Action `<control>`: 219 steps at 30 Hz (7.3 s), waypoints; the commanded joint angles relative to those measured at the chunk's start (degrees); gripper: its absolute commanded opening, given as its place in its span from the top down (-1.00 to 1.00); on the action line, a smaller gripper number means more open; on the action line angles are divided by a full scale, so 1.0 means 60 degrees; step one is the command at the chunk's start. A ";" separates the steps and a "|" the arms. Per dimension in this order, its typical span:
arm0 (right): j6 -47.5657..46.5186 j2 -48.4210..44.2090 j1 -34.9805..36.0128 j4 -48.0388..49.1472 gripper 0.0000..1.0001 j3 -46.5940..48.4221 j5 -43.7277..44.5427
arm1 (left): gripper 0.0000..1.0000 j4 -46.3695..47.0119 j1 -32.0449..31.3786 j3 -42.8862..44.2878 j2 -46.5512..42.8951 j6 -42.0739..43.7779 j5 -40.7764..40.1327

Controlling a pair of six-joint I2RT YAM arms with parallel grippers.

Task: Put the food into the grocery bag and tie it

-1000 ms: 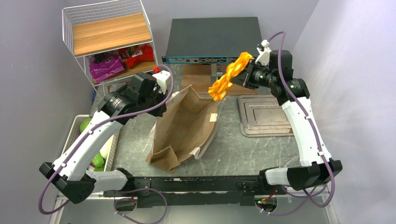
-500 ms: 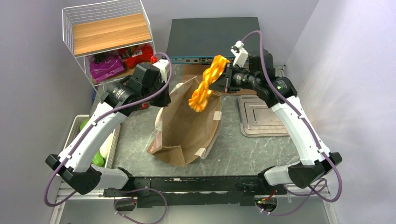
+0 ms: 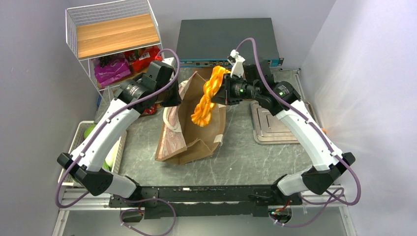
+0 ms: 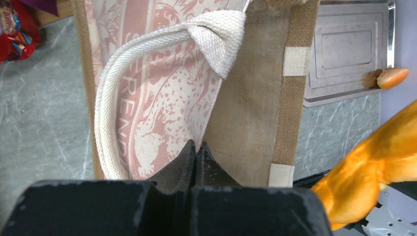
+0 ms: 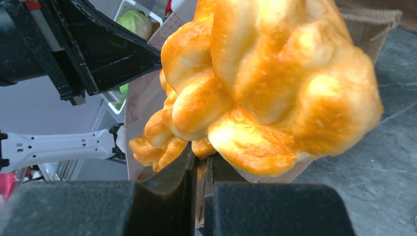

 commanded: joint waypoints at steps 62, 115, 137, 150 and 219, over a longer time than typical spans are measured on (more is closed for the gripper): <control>0.0006 0.2002 0.1718 -0.1984 -1.00 0.2354 0.7326 | 1.00 0.1454 0.1497 -0.1778 -0.1306 -0.0524 0.1453; 0.2846 -0.1386 -0.8314 0.1113 -0.98 -0.6929 0.9705 | 1.00 0.1524 0.2190 -0.2160 -0.1776 -0.0354 0.2012; 0.2765 -0.0363 -0.9141 0.6077 -0.98 -0.9293 1.0381 | 1.00 0.1929 0.2330 -0.2539 -0.2490 0.0093 0.2004; 0.2790 0.0711 -0.9424 0.6386 -0.78 -0.8850 1.0373 | 1.00 0.2114 0.2483 -0.2826 -0.2722 0.0109 0.2256; -0.0440 0.0448 -0.8102 0.6524 1.00 -0.7320 0.5109 | 1.00 0.1940 0.3172 -0.2944 -0.2918 0.0169 0.2233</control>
